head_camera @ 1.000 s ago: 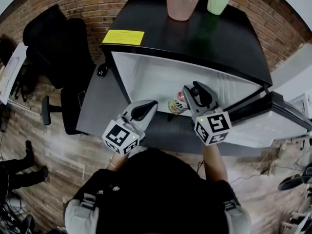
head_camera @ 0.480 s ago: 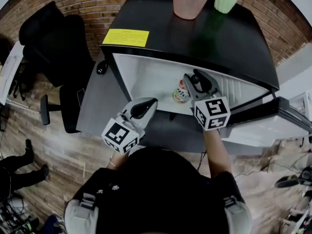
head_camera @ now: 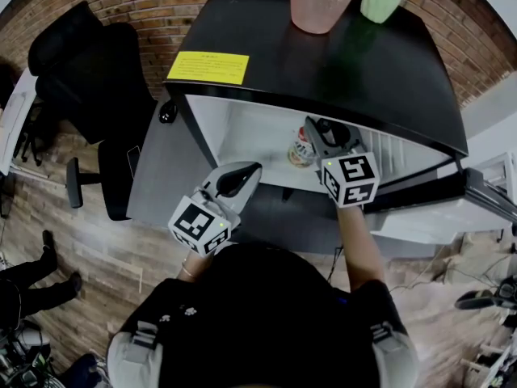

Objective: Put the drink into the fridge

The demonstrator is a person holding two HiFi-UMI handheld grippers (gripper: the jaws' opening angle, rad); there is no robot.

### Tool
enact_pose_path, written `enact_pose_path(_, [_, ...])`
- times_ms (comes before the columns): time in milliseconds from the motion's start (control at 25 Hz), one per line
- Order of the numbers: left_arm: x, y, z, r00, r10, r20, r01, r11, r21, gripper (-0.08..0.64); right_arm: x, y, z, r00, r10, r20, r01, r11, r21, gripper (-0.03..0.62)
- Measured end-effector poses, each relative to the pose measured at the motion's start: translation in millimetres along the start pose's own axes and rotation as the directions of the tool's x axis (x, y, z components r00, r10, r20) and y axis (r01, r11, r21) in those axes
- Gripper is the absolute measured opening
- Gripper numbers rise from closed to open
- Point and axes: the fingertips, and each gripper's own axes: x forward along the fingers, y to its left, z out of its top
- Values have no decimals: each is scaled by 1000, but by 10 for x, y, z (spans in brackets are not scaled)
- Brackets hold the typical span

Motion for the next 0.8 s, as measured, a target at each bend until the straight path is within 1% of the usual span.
enact_pose_path(320, [18, 3, 15, 1000, -12, 8, 12, 1000, 0, 3, 11, 10, -3, 1000, -6, -2, 6, 1000, -16, 147])
enact_pose_path(360, [12, 7, 18, 1000, -11, 7, 11, 1000, -1, 3, 12, 8, 0, 1000, -7, -2, 7, 1000, -19, 154])
enact_pose_path(440, [-5, 13, 23, 1000, -8, 6, 8, 1000, -1, 3, -1, 9, 22, 1000, -4, 5, 4, 1000, -18, 207])
enact_pose_path(640, [-34, -11, 16, 1000, 0, 4, 0, 1000, -1, 3, -144, 17, 185, 998, 3, 63, -2, 1000, -14, 214])
enact_pose_path(800, [-58, -76, -34, 1000, 4, -4, -4, 1000, 0, 3, -389, 72, 287, 992, -2, 126, 2, 1000, 0, 215])
